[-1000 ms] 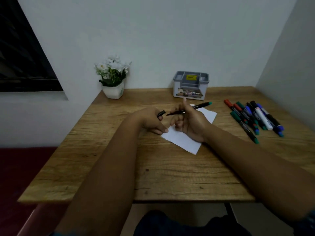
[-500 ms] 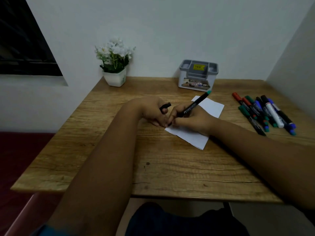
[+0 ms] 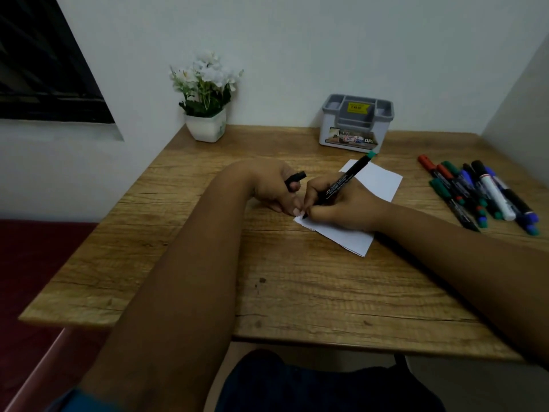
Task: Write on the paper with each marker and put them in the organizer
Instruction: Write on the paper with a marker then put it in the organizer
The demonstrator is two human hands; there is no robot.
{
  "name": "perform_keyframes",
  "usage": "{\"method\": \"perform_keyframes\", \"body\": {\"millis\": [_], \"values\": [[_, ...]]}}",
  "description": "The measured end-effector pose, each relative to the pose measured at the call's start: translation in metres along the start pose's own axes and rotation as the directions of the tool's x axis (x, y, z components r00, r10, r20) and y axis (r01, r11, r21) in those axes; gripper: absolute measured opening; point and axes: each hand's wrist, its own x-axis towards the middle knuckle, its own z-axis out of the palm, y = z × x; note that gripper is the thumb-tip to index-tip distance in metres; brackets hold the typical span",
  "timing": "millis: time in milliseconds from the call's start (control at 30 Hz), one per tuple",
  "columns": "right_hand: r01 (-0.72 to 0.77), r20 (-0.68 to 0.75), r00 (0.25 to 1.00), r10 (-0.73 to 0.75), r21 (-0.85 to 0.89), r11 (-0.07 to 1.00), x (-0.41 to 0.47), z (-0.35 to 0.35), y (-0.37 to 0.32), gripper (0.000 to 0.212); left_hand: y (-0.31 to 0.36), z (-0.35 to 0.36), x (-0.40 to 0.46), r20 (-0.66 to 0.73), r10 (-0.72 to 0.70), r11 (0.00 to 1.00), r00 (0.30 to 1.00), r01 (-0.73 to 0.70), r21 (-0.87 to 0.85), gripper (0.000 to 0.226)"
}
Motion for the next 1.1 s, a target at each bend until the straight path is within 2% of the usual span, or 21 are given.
{"method": "perform_keyframes", "body": {"millis": [133, 300, 400, 767, 1100], "values": [[-0.035, -0.053, 0.998, 0.036, 0.007, 0.999, -0.0005, 0.0002, 0.0017, 0.007, 0.0006, -0.0006, -0.0004, 0.007, -0.012, 1.0, 1.0, 0.012, -0.012, 0.044], [-0.041, -0.018, 0.999, 0.041, -0.017, 0.999, -0.0001, -0.0018, 0.0002, 0.007, 0.0018, 0.0012, -0.0016, 0.007, -0.016, 1.0, 1.0, 0.016, -0.023, 0.045], [-0.072, -0.104, 0.992, 0.074, 0.028, 0.997, -0.0003, -0.0035, 0.0028, 0.006, 0.0028, 0.0019, -0.0019, 0.004, -0.024, 0.999, 1.0, 0.024, -0.041, 0.046], [-0.039, -0.033, 0.999, 0.037, -0.052, 0.998, -0.001, -0.004, 0.0022, 0.004, 0.002, 0.0015, 0.0006, 0.015, -0.023, 0.999, 1.0, 0.024, -0.033, 0.046], [-0.055, -0.07, 0.996, 0.052, -0.032, 0.998, -0.0007, -0.004, 0.0067, 0.007, 0.0034, 0.0025, -0.0011, 0.022, -0.031, 0.998, 0.999, 0.032, -0.059, 0.046]]}}
